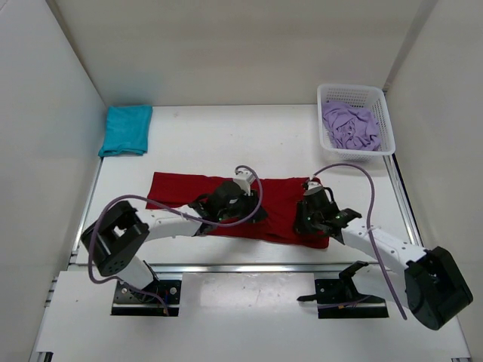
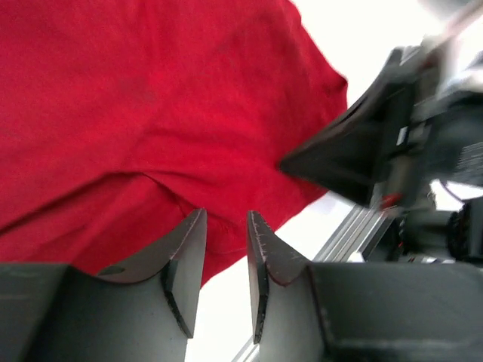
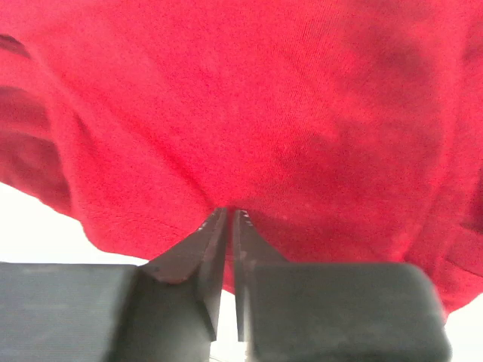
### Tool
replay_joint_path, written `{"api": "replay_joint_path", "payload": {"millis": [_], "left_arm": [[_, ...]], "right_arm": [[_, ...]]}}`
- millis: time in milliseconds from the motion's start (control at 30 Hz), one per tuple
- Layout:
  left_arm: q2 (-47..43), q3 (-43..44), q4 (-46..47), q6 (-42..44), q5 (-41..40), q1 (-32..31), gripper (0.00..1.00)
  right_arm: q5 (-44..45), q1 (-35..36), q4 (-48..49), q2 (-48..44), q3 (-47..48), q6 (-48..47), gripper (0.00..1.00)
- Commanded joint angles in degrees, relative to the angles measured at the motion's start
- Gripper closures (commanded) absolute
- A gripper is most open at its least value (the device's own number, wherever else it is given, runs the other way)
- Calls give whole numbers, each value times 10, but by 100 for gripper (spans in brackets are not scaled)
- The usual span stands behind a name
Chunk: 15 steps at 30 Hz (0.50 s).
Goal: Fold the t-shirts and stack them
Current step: Fold the other side of the tshirt into a rectangle
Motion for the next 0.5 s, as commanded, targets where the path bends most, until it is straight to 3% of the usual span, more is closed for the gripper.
{"api": "replay_joint_path", "payload": {"millis": [0,200,367,467], "left_arm": [[32,24,-15,-9,19,-17,60],[54,15,-9,-22,13,-24,53],[81,48,-6,-23,25,-34,45],[115,69,-21,-22,39,-39,52]], "right_arm": [[5,-12,12,-50,4,4,91],[-67,-155,66,-77,19,-22,75],[-108,-206,131,-1,80,-28,64],[-139,-235,170,65,108,-27,59]]}}
